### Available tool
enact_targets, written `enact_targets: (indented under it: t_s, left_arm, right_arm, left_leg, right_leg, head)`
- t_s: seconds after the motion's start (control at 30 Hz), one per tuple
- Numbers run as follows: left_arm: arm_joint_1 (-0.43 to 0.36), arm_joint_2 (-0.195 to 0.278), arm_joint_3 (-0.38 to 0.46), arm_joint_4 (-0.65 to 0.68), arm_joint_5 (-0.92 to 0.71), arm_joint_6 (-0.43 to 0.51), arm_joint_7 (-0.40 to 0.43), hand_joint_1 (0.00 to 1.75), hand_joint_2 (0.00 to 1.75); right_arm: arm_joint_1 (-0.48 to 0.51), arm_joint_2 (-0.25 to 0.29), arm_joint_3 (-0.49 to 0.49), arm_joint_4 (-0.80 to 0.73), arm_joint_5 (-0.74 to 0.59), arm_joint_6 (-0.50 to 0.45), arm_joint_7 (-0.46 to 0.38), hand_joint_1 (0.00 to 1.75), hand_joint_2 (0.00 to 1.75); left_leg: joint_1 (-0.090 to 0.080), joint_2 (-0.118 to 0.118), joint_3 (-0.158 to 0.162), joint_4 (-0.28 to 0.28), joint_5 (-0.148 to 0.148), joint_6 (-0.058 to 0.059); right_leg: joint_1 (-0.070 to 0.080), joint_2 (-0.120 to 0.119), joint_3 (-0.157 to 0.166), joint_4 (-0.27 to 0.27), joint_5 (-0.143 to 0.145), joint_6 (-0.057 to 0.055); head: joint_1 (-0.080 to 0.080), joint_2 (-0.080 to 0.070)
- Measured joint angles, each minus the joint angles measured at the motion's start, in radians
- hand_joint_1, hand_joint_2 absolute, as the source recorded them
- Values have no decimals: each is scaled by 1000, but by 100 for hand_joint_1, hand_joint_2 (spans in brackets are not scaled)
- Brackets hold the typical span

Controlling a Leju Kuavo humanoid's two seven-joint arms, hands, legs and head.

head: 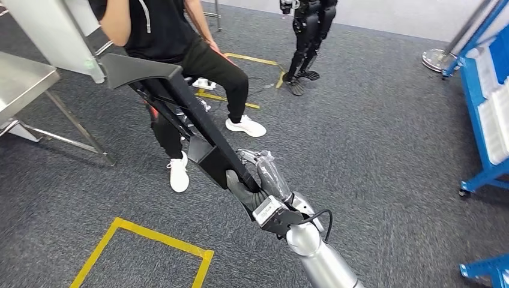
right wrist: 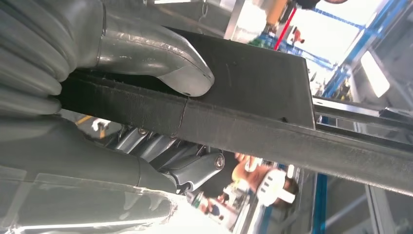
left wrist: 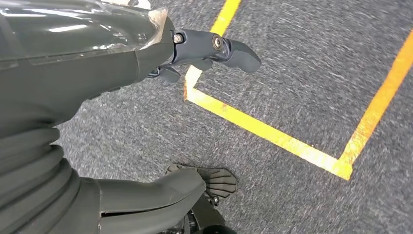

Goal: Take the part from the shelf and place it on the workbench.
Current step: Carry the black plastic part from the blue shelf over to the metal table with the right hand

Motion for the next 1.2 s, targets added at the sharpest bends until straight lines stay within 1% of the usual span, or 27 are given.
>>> enact_targets:
  t_s: [0.03, 0.07, 0.13, 0.17, 0.2, 0.27, 0.3, 0.37, 0.43, 0.47, 0.5, 0.53, 0.57, 0.6, 0.67, 0.7, 0.73, 0.8, 0.83, 0.87, 0.93, 1.0, 1.03, 1.07, 1.13, 1.17, 1.2]
  left_arm:
    - [1, -1, 0, 0, 0, 0, 0, 0, 175]
    - [2, -2, 0, 0, 0, 0, 0, 0, 175]
    - [2, -3, 1, 0, 0, 0, 0, 0, 175]
    - [2, -3, 1, 0, 0, 0, 0, 0, 175]
    - [3, -3, 1, 0, 0, 1, 0, 0, 175]
    - [6, -3, 4, 0, 0, 2, -3, 0, 175]
    - [8, -2, 6, 0, 0, 3, -6, 0, 175]
    - [9, -3, 12, 0, 1, 3, -15, 0, 175]
    - [5, -4, 16, 0, 2, 4, -23, 0, 175]
    - [4, -4, 18, 0, 2, 3, -26, 0, 175]
    - [4, -4, 19, 0, 2, 3, -27, 0, 175]
    - [5, -4, 20, 0, 2, 3, -29, 0, 175]
    - [6, -5, 20, 0, 1, 3, -30, 0, 175]
    - [7, -5, 21, 0, 1, 3, -32, 0, 175]
    - [4, -4, 21, 0, 1, 3, -34, 0, 175]
    - [3, -4, 22, 0, 1, 2, -35, 0, 175]
    - [1, -3, 22, 0, 1, 2, -36, 0, 175]
    - [2, -2, 24, 0, 1, 1, -37, 0, 175]
    - [3, -3, 25, 0, 1, 1, -37, 0, 175]
    - [3, -3, 25, 0, 1, 1, -37, 0, 175]
    - [0, -5, 25, 0, 1, 0, -37, 0, 175]
    - [-3, -5, 26, 0, 1, -3, -37, 0, 175]
    - [-2, -5, 26, 0, 0, -5, -37, 0, 175]
    - [-1, -6, 26, 0, 0, -7, -37, 0, 175]
    - [1, -8, 26, 0, -1, -9, -37, 0, 175]
    - [1, -8, 27, 0, -1, -10, -37, 0, 175]
    - [1, -8, 27, 0, -2, -10, -37, 0, 175]
  right_arm:
    - [0, -2, 0, 1, -1, 1, 0, 175, 175]
    - [-1, -2, 0, 1, -2, 1, 1, 175, 175]
    - [-4, -3, 0, 1, -3, 3, 1, 175, 175]
    - [-5, -2, 1, 1, -3, 4, 1, 175, 175]
    - [-7, -2, 2, 1, -3, 4, 2, 175, 175]
    - [-10, -1, 2, 1, -3, 5, 3, 175, 175]
    - [-12, 1, 2, 1, -4, 5, 4, 175, 175]
    - [-16, 5, 2, 1, -4, 6, 4, 175, 175]
    - [-17, 7, 3, 1, -4, 7, 5, 175, 175]
    - [-17, 7, 3, 2, -4, 7, 5, 175, 175]
    - [-16, 7, 3, 2, -4, 8, 5, 175, 175]
    - [-16, 6, 3, 3, -4, 8, 5, 175, 175]
    - [-17, 7, 3, 3, -4, 8, 5, 175, 175]
    - [-17, 7, 3, 3, -4, 8, 5, 175, 175]
    - [-18, 8, 3, 3, -4, 8, 5, 175, 175]
    - [-18, 9, 3, 3, -4, 8, 5, 175, 175]
    - [-18, 10, 3, 3, -4, 9, 5, 175, 175]
    - [-19, 12, 3, 2, -4, 9, 6, 175, 175]
    - [-19, 14, 3, 2, -4, 10, 6, 175, 175]
    - [-20, 15, 3, 2, -4, 10, 6, 175, 175]
    - [-19, 14, 3, 2, -4, 10, 6, 175, 175]
    - [-15, 9, 2, 2, -4, 11, 7, 175, 175]
    - [-13, 7, 1, 3, -4, 11, 9, 175, 175]
    - [-12, 5, 1, 3, -3, 12, 9, 175, 175]
    - [-13, 5, 1, 2, -3, 14, 11, 175, 175]
    - [-14, 5, 1, 2, -3, 16, 12, 175, 175]
    - [-15, 5, 1, 2, -2, 17, 13, 175, 175]
  left_leg:
    - [1, -14, 1, 1, -1, -1]
    - [2, -28, 2, 2, -2, -3]
    - [4, -56, 2, 11, -9, -12]
    - [4, -68, 0, 18, -13, -19]
    - [3, -76, -3, 22, -17, -25]
    - [5, -87, -9, 24, -20, -34]
    - [7, -81, -10, 27, -22, -38]
    - [7, -38, -27, 65, -48, -47]
    - [9, 14, -85, 180, -107, -56]
    - [11, 25, -122, 247, -135, -59]
    - [13, 30, -152, 297, -149, -61]
    - [14, 32, -164, 311, -143, -61]
    - [14, 35, -154, 285, -119, -59]
    - [13, 43, -123, 223, -83, -55]
    - [5, 82, -52, 85, -28, -44]
    - [1, 96, -32, 46, -18, -38]
    - [-4, 102, -25, 31, -18, -33]
    - [-5, 80, -22, 25, -16, -22]
    - [-3, 69, -15, 16, -12, -17]
    - [0, 58, -7, 8, -7, -11]
    - [4, 35, 2, -1, -2, -5]
    - [5, 7, 3, -1, -2, -3]
    - [5, -8, 3, -1, -3, -4]
    - [6, -22, 4, 0, -3, -5]
    - [7, -50, 6, 4, -7, -10]
    - [6, -63, 5, 9, -11, -16]
    - [5, -72, 3, 14, -16, -22]
  right_leg:
    - [-1, 1, -8, 2, 9, 8]
    - [-3, 4, 5, -39, 34, 20]
    - [-10, 25, 65, -180, 98, 38]
    - [-13, 34, 90, -234, 120, 38]
    - [-13, 41, 104, -261, 130, 32]
    - [-10, 32, 110, -268, 133, 14]
    - [-10, 26, 112, -269, 134, 7]
    - [-13, 12, 116, -272, 134, -7]
    - [-11, -6, 119, -273, 130, -18]
    - [-8, -17, 119, -273, 128, -21]
    - [-6, -27, 120, -273, 127, -23]
    - [-5, -38, 120, -273, 125, -24]
    - [-4, -47, 122, -273, 124, -24]
    - [-3, -57, 124, -273, 121, -23]
    - [2, -73, 131, -273, 116, -18]
    - [4, -80, 134, -274, 113, -14]
    - [5, -88, 136, -275, 110, -10]
    - [5, -100, 140, -277, 106, 0]
    - [5, -91, 141, -271, 101, 4]
    - [5, -72, 135, -250, 90, 5]
    - [4, -21, 87, -146, 45, -2]
    - [3, -2, 17, -21, 3, -4]
    - [3, 0, -2, 4, 2, 1]
    - [2, 2, -1, -12, 17, 9]
    - [-5, 17, 52, -142, 81, 29]
    - [-8, 31, 81, -208, 109, 33]
    - [-11, 40, 102, -253, 127, 32]
  head:
    - [0, 0]
    - [0, 0]
    - [0, 0]
    - [1, 0]
    - [1, 0]
    - [1, 0]
    - [1, 0]
    - [-2, 0]
    - [-5, 0]
    - [-6, 0]
    - [-6, 0]
    - [-5, 0]
    - [-6, 0]
    - [-6, 0]
    - [-5, 0]
    - [-5, 0]
    - [-5, 0]
    - [-5, 0]
    - [-4, 0]
    - [-4, 0]
    - [-1, 0]
    - [2, 0]
    - [2, 0]
    - [2, 0]
    - [2, 0]
    - [2, 0]
    - [1, 0]
